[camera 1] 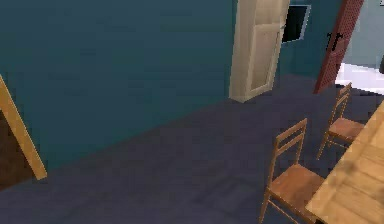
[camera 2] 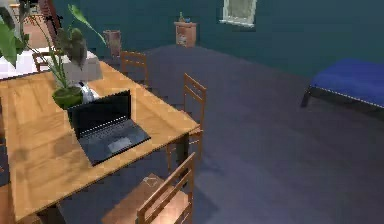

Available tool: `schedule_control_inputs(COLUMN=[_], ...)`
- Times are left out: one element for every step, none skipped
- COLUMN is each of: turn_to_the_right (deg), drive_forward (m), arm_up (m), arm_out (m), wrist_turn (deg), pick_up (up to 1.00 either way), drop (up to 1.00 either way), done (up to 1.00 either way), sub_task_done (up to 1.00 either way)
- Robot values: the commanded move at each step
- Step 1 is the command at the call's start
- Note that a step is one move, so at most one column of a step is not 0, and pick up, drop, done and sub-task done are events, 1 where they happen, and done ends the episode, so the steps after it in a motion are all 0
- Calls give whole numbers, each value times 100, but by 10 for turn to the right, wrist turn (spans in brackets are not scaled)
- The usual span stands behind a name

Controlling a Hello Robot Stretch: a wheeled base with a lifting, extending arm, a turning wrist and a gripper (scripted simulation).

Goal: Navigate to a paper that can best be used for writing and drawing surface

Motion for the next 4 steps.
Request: schedule_control_inputs(turn_to_the_right=[0, 0, 450, 0], drive_forward=[100, 25, 0, 100], arm_up=[0, 0, 0, 0], arm_out=[0, 0, 0, 0], wrist_turn=[0, 0, 0, 0], pick_up=[0, 0, 0, 0], drop=[0, 0, 0, 0], done=[0, 0, 0, 0], sub_task_done=[0, 0, 0, 0])
